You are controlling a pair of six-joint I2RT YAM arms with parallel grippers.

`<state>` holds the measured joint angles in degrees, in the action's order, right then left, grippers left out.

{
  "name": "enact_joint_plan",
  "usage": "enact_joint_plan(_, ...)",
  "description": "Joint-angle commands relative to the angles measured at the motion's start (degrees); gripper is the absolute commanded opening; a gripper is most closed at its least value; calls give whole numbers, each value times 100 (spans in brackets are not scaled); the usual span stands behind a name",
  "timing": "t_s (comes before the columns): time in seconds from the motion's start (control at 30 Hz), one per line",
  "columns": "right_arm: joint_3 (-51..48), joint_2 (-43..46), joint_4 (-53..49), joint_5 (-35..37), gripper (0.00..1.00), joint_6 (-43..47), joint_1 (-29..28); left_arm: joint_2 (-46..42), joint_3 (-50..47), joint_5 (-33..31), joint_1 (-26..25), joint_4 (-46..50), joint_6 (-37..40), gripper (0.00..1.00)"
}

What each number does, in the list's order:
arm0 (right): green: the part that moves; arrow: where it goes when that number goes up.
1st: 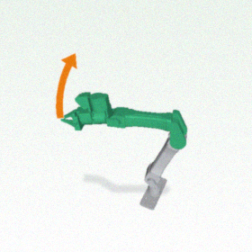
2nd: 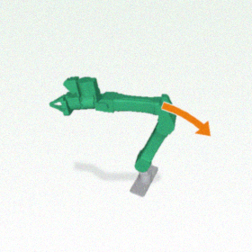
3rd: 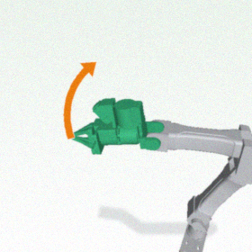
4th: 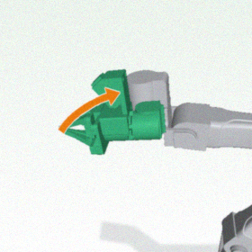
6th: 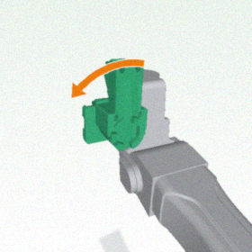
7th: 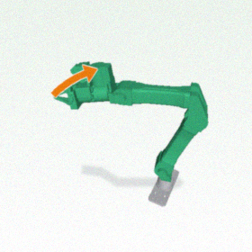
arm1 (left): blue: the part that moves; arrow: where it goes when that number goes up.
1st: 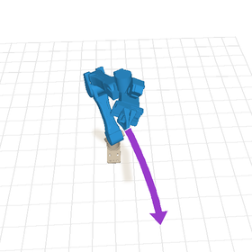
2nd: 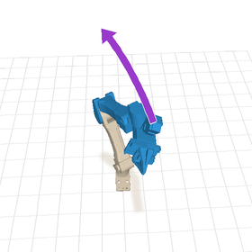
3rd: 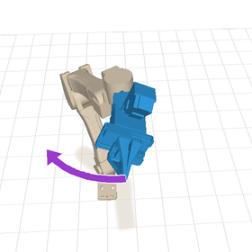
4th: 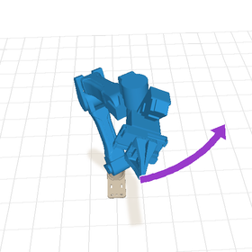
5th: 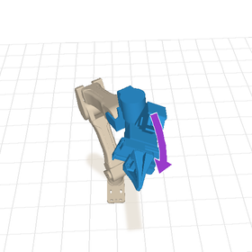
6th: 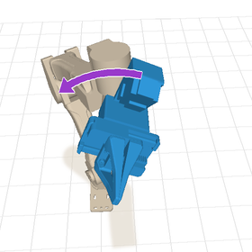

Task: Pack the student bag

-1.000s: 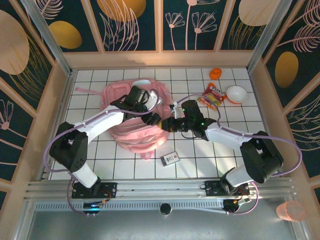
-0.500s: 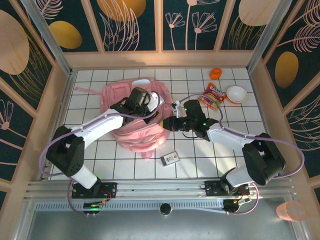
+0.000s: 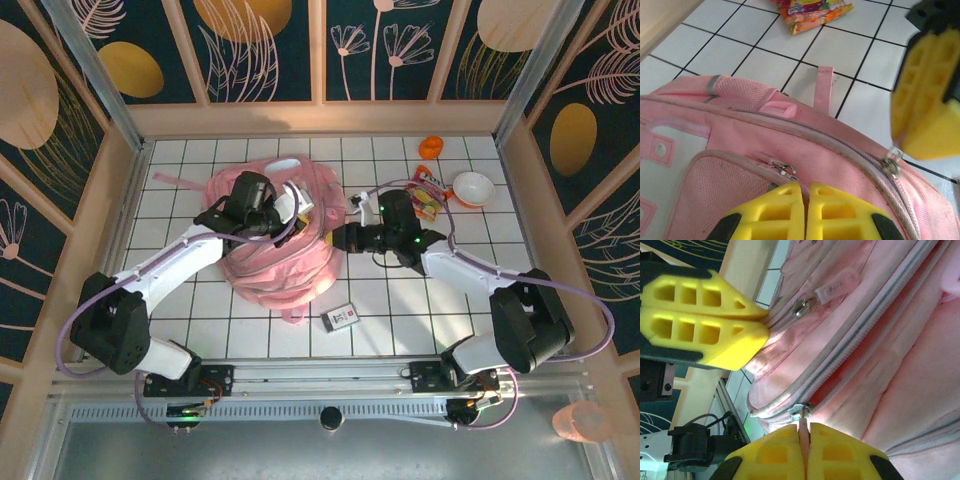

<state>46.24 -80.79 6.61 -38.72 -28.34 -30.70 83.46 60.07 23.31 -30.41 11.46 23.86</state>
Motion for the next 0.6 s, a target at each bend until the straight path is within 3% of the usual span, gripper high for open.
enact_joint_plan(0.0,341,-76,-254,323,0,398,456,-255,-43,459,97,632,505,0)
enact_joint_plan(0.23,701,-755,-137,247,0,584,1091,-527,-163,1042,96,672,741,0)
enact_joint_plan(0.57,1695,-2258,558,178,0,339,1549,-673,-214,1697,97,831,1075,0)
